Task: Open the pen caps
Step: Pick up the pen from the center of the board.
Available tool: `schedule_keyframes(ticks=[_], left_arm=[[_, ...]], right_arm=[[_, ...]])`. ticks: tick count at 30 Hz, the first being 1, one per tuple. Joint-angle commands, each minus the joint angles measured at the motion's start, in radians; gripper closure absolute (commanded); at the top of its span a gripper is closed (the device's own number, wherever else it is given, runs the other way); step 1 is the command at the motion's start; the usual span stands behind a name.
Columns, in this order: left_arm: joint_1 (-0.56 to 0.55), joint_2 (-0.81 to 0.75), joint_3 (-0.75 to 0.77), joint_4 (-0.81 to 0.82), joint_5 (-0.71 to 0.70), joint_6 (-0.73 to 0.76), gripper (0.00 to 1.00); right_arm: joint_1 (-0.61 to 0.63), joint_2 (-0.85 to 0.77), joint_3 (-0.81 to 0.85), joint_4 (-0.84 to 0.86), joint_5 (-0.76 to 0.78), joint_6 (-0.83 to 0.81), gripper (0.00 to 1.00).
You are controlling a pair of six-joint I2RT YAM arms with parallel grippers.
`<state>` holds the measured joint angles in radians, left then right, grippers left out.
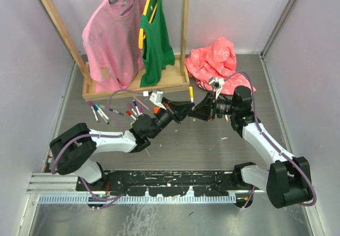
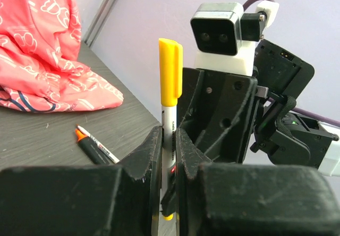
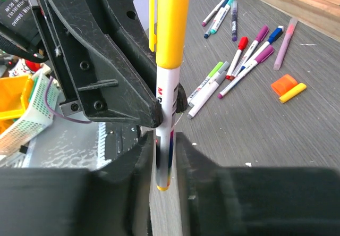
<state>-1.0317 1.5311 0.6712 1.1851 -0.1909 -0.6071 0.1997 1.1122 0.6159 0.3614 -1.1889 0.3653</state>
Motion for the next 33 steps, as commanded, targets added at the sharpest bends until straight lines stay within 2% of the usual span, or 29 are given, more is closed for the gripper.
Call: schedule_keyframes(ticks=[1, 3, 4, 11, 14, 16, 20, 23, 29, 33], left_arm=[[-0.006, 0.007, 0.035, 0.103, -0.028, 0.03, 0.95], [-0.005, 0.004, 0.027, 0.101, -0.036, 0.026, 0.87], [-0.006, 0.0, 0.021, 0.099, -0.044, 0.022, 0.82], [-0.005, -0.089, -0.033, -0.003, -0.137, -0.005, 0.4], [0.0, -0.159, -0.033, -0.146, -0.168, -0.013, 0.28], [0.018, -0.222, -0.005, -0.325, -0.155, -0.025, 0.24], [0.03, -0.31, 0.129, -0.715, -0.143, -0.034, 0.23], [0.031, -0.321, 0.226, -0.892, -0.16, -0.032, 0.23], [0.03, -0.292, 0.321, -1.037, -0.205, -0.062, 0.25], [0.03, -0.253, 0.367, -1.044, -0.195, -0.063, 0.32]], right_arm=[[0.007, 0.007, 0.021, 0.018, -0.015, -0.019, 0.8], [0.007, 0.004, 0.027, 0.001, -0.019, -0.038, 0.95], [0.007, 0.002, 0.032, -0.015, -0.02, -0.053, 0.98], [0.006, -0.011, 0.064, -0.117, -0.003, -0.14, 0.99], [0.007, -0.016, 0.078, -0.164, 0.013, -0.181, 0.99], [0.007, -0.018, 0.088, -0.199, 0.025, -0.214, 0.99], [0.009, -0.018, 0.108, -0.268, 0.048, -0.268, 0.99], [0.007, -0.018, 0.113, -0.284, 0.056, -0.287, 0.99], [0.008, -0.017, 0.117, -0.3, 0.064, -0.308, 0.99], [0.008, -0.014, 0.119, -0.305, 0.065, -0.314, 0.99]])
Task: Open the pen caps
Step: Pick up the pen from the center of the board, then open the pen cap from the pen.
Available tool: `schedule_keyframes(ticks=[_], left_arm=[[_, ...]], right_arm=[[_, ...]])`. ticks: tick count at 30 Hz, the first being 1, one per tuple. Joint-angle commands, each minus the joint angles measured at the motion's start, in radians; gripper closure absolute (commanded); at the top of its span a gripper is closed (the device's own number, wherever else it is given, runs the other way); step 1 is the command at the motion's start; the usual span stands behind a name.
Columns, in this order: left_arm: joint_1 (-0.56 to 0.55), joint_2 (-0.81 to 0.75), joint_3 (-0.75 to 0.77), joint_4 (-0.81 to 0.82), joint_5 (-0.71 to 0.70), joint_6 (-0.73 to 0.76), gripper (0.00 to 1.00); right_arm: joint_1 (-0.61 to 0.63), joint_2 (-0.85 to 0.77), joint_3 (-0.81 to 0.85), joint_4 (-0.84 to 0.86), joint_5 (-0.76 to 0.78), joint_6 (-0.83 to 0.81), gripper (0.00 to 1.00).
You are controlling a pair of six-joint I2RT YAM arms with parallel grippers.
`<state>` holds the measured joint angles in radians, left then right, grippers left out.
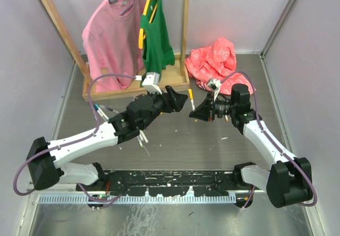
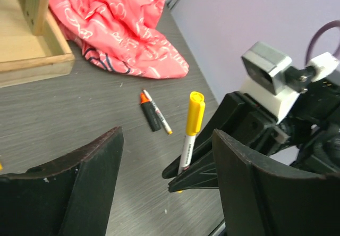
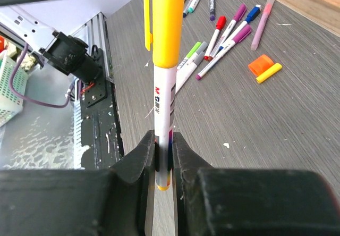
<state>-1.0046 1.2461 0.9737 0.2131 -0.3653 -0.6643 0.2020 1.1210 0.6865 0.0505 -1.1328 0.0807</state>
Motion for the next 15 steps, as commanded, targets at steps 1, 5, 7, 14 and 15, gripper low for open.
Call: schedule_keyframes(ticks=[1, 5, 7, 14, 15], left_arm=[[0.002, 0.053, 0.077, -0.073, -0.016, -0.008, 0.34], [0.003, 0.098, 0.121, -0.078, 0.007, -0.019, 0.39], [0.003, 0.119, 0.14, -0.073, 0.02, -0.023, 0.41], [0.002, 0.164, 0.176, -0.051, 0.032, -0.039, 0.45], [0.002, 0.167, 0.179, -0.051, 0.033, -0.038, 0.45]], right_arm=[[0.005, -0.022, 0.048, 0.004, 0.01, -0.031, 0.99], [0.005, -0.02, 0.05, 0.0, 0.012, -0.036, 0.99], [0.006, -0.019, 0.05, -0.003, 0.012, -0.036, 0.99], [0.006, -0.02, 0.052, -0.007, 0.013, -0.04, 0.99], [0.006, -0.018, 0.053, -0.008, 0.013, -0.04, 0.99]])
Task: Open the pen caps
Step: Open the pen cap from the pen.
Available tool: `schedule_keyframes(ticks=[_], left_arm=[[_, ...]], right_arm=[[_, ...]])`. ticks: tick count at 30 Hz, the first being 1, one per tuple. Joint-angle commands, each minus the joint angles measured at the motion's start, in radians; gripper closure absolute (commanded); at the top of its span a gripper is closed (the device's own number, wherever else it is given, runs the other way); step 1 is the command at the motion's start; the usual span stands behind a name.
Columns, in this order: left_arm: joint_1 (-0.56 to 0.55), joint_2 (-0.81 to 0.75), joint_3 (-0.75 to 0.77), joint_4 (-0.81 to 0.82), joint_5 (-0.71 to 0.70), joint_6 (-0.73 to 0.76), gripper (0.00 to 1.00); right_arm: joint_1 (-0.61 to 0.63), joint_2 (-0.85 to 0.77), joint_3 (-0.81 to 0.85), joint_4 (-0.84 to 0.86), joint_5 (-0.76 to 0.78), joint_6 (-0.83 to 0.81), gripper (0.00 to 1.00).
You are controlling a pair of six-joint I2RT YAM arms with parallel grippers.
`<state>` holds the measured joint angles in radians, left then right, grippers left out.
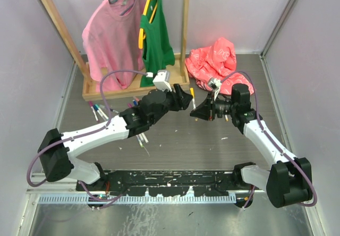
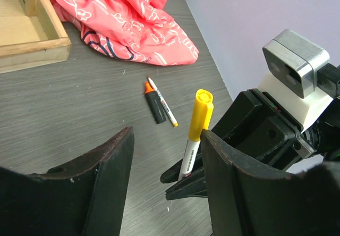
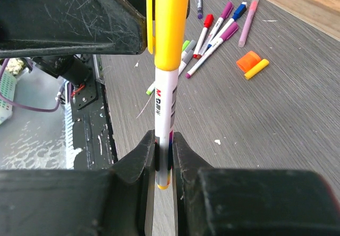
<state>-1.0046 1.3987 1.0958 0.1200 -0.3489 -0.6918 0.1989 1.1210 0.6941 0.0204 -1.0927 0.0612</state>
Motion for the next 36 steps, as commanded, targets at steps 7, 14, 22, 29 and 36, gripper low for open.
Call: schedule_keyframes(ticks=[7, 14, 22, 29, 36], left_arm=[[0.003, -0.009, 0.034, 0.074, 0.02, -0.02, 0.48], [0.003, -0.014, 0.021, 0.101, 0.011, -0.028, 0.49], [0.002, 0.044, 0.074, 0.078, 0.012, -0.025, 0.56], [0.002, 0.07, 0.098, 0.072, 0.034, -0.021, 0.69], [0.003, 0.066, 0.09, 0.074, 0.053, -0.016, 1.0]], right_arm=[[0.01, -0.02, 0.047, 0.016, -0.024, -0.026, 0.99], [0.012, -0.013, 0.046, 0.015, -0.022, -0.03, 0.99], [0.016, -0.009, 0.05, 0.002, -0.018, -0.043, 0.99], [0.023, -0.007, 0.057, -0.02, -0.009, -0.063, 0.99], [0.024, -0.011, 0.061, -0.028, -0.003, -0.069, 0.91]])
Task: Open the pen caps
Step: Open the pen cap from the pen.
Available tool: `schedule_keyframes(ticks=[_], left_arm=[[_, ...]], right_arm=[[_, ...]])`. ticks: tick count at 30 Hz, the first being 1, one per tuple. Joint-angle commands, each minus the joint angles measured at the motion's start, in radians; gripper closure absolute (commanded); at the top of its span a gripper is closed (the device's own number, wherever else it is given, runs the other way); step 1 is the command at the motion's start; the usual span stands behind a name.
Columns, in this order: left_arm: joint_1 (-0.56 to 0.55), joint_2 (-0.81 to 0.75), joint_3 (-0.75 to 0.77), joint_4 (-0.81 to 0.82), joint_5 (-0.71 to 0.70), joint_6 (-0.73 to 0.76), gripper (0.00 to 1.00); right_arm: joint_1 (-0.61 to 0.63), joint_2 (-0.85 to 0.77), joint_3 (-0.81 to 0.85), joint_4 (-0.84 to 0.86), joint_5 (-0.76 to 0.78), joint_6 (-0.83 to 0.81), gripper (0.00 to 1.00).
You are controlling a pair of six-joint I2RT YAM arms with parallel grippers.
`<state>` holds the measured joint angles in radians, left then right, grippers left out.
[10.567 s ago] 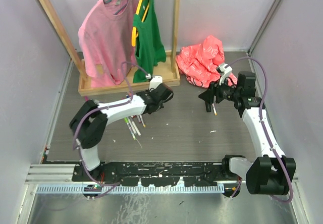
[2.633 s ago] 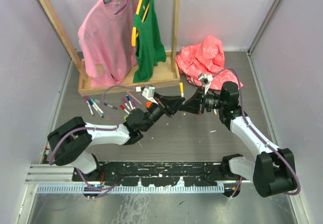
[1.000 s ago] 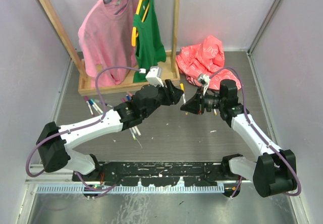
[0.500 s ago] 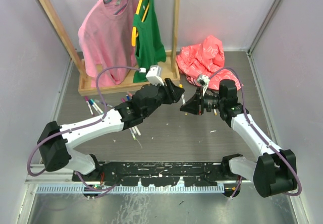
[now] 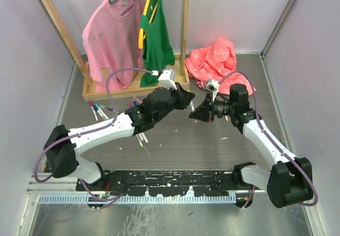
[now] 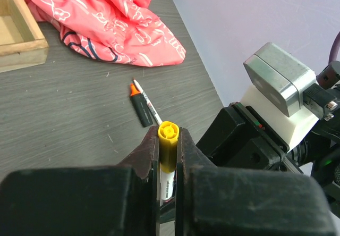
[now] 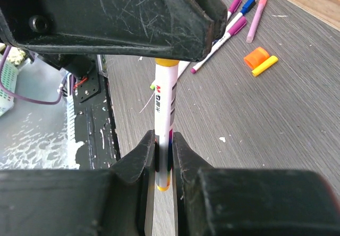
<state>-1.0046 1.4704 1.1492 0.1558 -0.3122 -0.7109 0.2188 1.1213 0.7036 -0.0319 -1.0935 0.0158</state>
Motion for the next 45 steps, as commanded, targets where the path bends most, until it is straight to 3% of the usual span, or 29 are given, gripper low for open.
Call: schedule_keyframes(ticks=[1, 5, 12, 14, 19, 29, 34, 40, 45], left_arm=[[0.003, -0.008, 0.032, 0.043, 0.019, 0.004, 1.0], [0.003, -0.02, -0.014, 0.102, 0.038, 0.001, 1.0], [0.003, -0.053, -0.117, 0.259, 0.061, 0.004, 1.0], [0.004, -0.059, -0.128, 0.272, 0.06, 0.006, 1.0], [0.007, -0.063, -0.131, 0.285, 0.044, 0.017, 1.0], [0.021, -0.066, -0.131, 0.335, 0.059, 0.018, 1.0], [0.043, -0.075, -0.126, 0.365, 0.064, 0.049, 1.0], [0.143, -0.112, -0.089, 0.465, 0.049, 0.115, 1.0], [0.228, -0.14, -0.083, 0.576, -0.073, 0.162, 1.0]], right_arm=[[0.004, -0.012, 0.05, 0.027, -0.003, -0.018, 0.84], [-0.001, -0.004, 0.046, 0.081, -0.032, 0.059, 0.54], [-0.023, 0.012, 0.028, 0.188, -0.095, 0.178, 0.51], [-0.024, 0.01, 0.026, 0.189, -0.093, 0.178, 0.53], [-0.024, 0.015, 0.022, 0.191, -0.094, 0.178, 0.69], [-0.021, 0.026, 0.019, 0.185, -0.094, 0.175, 0.7], [-0.016, 0.03, 0.032, 0.157, -0.109, 0.152, 0.98], [0.001, 0.068, 0.061, 0.077, -0.102, 0.1, 0.99], [0.031, 0.087, 0.076, 0.024, -0.071, 0.048, 0.99]])
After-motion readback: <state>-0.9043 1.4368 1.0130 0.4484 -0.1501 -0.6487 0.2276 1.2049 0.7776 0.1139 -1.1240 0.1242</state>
